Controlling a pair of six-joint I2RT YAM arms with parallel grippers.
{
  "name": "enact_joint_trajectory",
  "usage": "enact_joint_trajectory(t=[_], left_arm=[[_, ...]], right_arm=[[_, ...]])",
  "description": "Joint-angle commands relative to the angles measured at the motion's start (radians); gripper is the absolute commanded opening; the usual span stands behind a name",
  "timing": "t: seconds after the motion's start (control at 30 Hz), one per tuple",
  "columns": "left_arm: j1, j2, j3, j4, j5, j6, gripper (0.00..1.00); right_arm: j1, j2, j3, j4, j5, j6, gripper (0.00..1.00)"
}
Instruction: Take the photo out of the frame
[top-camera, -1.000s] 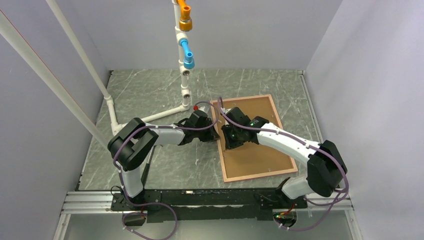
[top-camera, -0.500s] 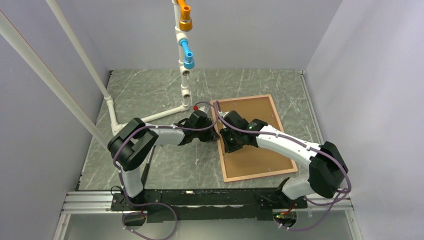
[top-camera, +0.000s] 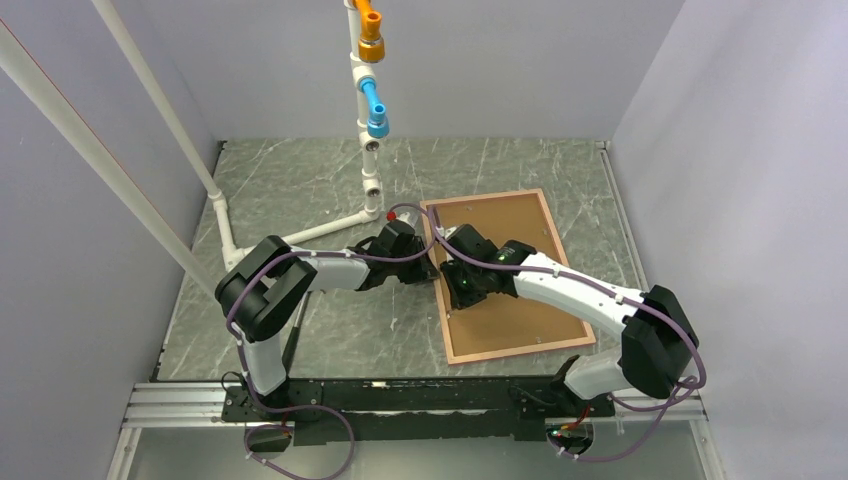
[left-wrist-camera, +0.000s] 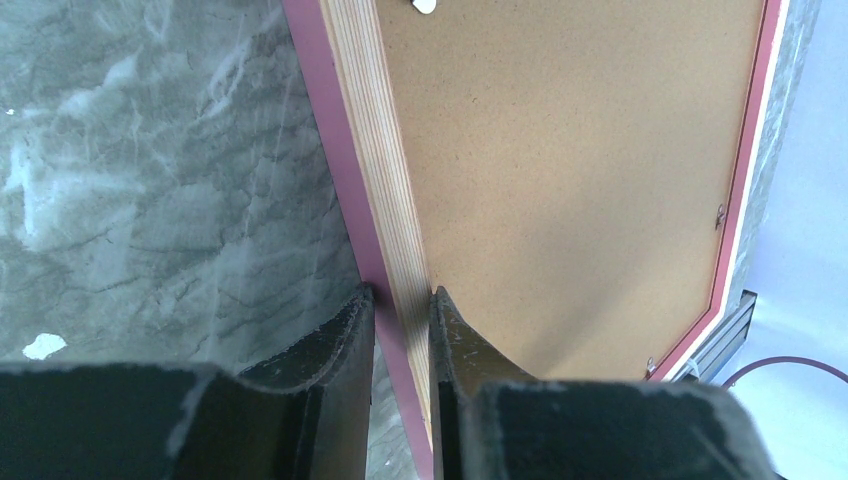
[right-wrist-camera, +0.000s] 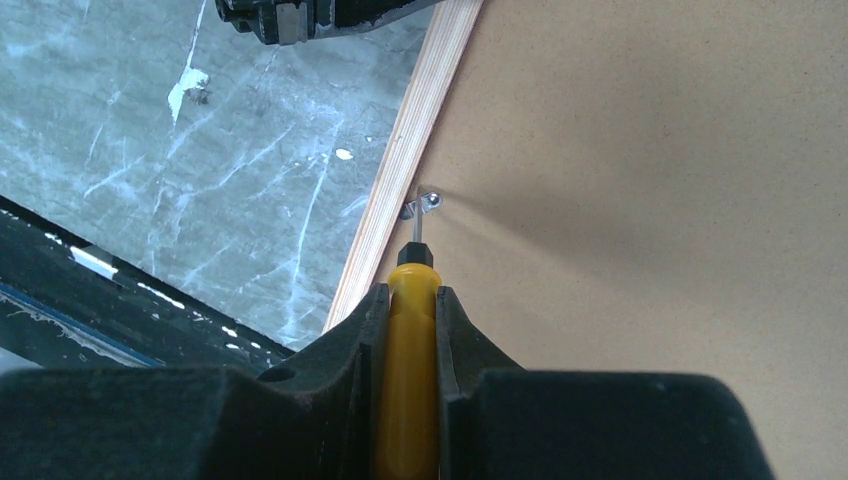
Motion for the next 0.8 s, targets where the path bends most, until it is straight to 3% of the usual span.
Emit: enact_joint_trajectory(t=[0.0,0.57,0.7,0.77], left_arm=[[-0.021,0.011,-0.037,-0.133,0.022,0.032,0.00],[-0.022,0.021,-0.018,-0.151,0.019,0.047,0.00],[-0.021,0.011,-0.011,-0.156,0.027,0.062,0.00],[-0.023,-0.011,-0.017,-0.151,0.027,0.069,0.06]], right_arm=[[0.024,0.014,-0.007,-0.070,0.029,-0.025,0.00],[0.049,-0.062,0.008,-0.181,0.097,0.019,0.00],[0.049,-0.145,0.055,-0.195,0.128,0.043,0.00],[0.049,-0.204,0.076,-0.189,0.146,0.059,0.00]])
